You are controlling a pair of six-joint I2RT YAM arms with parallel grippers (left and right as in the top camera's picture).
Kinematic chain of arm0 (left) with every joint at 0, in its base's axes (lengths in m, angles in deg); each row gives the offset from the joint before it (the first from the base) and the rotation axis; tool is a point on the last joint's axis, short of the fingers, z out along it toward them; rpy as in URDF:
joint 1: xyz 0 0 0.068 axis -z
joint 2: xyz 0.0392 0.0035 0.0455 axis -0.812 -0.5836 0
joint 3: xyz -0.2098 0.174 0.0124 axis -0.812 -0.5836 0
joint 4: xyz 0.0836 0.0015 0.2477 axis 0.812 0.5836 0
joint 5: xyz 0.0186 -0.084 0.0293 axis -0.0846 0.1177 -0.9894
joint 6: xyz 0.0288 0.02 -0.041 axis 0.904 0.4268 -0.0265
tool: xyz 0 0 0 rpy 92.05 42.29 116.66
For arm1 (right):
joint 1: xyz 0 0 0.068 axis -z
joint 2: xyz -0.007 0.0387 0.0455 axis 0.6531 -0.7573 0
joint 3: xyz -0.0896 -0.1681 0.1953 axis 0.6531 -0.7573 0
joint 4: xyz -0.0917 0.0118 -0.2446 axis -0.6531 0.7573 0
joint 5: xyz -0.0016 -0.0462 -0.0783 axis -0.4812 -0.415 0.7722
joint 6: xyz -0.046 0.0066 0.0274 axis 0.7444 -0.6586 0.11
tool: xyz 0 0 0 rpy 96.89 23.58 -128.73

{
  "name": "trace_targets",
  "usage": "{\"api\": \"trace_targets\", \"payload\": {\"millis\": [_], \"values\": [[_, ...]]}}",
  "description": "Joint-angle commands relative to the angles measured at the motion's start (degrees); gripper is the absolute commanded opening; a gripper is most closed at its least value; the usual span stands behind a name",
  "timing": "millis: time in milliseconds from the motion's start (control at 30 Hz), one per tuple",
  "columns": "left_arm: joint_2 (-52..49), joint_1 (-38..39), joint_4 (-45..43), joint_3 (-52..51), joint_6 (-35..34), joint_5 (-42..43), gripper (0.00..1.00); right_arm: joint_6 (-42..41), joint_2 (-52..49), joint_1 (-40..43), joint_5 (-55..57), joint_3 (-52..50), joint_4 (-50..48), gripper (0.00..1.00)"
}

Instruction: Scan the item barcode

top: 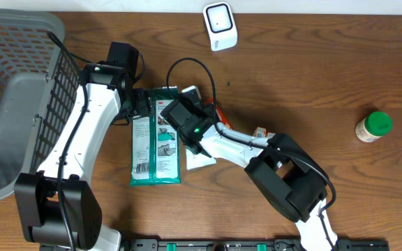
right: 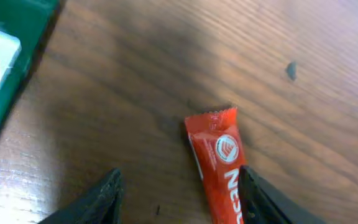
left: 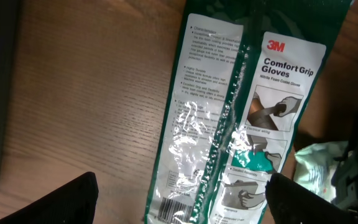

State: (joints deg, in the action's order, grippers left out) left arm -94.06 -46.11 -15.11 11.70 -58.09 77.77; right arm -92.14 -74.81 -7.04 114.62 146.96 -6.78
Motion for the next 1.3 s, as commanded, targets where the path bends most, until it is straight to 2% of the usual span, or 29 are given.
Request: {"api": "trace_targets", "payload": {"millis": [0, 200, 300, 533, 567, 667, 733, 967, 1267], "values": [[0.20, -0.13, 0.28, 0.81, 0.11, -0.50, 0.87, -0.07, 4.68, 2.75, -7.89, 3.61, 3.48, 0.57], [0.20, -0.13, 0.28, 0.81, 0.11, -0.50, 0.87, 2.36, 12.90, 9.77, -24.74, 6.16, 9.70, 0.58], [0.20, -0.13, 0.28, 0.81, 0.11, -0.50, 0.87, 4.44, 15.04, 13.77, -33.03, 6.16, 13.77, 0.54], [0.20, -0.13, 0.28, 0.81, 0.11, -0.50, 0.87, 4.37, 13.49, 18.40, -39.23, 5.64, 22.71, 0.43], [0.20, -0.13, 0.28, 0.81, 0.11, -0.50, 0.87, 4.79, 13.11, 18.40, -39.23, 5.51, 23.56, 0.39], [0.20, -0.13, 0.28, 0.81, 0.11, -0.50, 0.87, 5.31, 12.48, 17.66, -40.15, 4.63, 25.83, 0.16], [0.20, -0.13, 0.31, 0.81, 0.11, -0.50, 0.87, 5.31, 12.46, 16.85, -41.64, 3.91, 26.49, 0.04], [0.20, -0.13, 0.28, 0.81, 0.11, -0.50, 0.87, 1.36, 12.46, 14.08, -42.18, 1.99, 29.42, 0.01], [0.20, -0.13, 0.28, 0.81, 0.09, -0.50, 0.87, -4.94, 12.46, 12.66, -39.26, -4.48, 25.68, 0.01]]}}
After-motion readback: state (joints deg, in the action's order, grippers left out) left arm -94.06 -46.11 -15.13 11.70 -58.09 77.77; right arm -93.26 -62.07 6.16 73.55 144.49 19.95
